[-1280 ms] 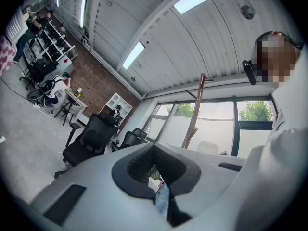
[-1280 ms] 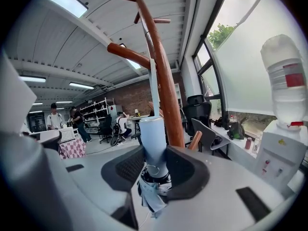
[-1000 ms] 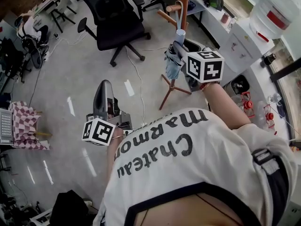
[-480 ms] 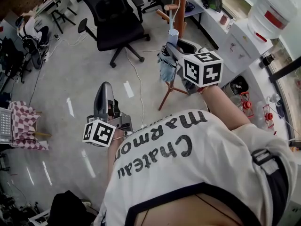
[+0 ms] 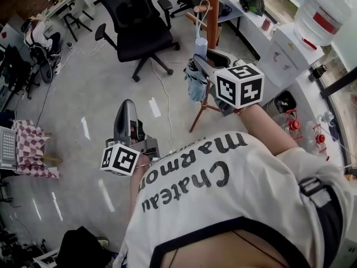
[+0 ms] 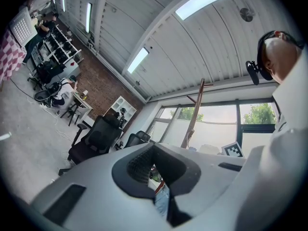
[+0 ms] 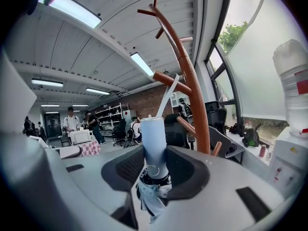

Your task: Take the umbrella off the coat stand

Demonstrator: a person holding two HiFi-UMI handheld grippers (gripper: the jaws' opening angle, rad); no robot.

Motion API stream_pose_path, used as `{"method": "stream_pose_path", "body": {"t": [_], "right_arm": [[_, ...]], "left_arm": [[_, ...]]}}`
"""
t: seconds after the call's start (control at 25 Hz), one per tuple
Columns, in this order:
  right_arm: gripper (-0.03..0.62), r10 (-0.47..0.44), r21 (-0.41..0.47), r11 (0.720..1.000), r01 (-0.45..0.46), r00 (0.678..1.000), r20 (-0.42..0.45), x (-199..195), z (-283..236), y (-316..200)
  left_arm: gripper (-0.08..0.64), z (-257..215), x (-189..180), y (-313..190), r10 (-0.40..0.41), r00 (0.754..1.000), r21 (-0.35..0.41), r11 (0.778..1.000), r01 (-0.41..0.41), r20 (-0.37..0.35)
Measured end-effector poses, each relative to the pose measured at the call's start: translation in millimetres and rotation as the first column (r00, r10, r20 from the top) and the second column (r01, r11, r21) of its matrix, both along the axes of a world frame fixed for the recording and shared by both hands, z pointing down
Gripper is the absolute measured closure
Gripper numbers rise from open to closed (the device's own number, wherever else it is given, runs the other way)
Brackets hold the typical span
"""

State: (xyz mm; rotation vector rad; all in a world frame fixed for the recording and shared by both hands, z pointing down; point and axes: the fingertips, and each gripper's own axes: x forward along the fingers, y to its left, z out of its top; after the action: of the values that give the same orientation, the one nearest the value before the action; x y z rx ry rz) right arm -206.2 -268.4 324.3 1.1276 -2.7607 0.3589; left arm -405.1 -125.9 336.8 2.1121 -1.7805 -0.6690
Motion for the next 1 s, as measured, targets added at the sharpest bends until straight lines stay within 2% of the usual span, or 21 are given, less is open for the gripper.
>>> {"method": "stream_pose_path", "body": {"t": [0.36,1.0], "right_arm": [[0.437,-0.01,0.001,1.0,0.01,1.0,0.003,-1.3,1.5,11.7],[0.437,-0.027,-0.008,1.0,0.027,1.0,0.014,0.7,-3.8,23.6]], "left_arm": [[0.538,5.4,3.0,8.0,0.004,1.0,-0.012,1.0,-0.004,-0.002],[0.538,9.6,19.1,-0.9,0.064,0.998,-0.031,0.997,-0.064,-0.006]]}}
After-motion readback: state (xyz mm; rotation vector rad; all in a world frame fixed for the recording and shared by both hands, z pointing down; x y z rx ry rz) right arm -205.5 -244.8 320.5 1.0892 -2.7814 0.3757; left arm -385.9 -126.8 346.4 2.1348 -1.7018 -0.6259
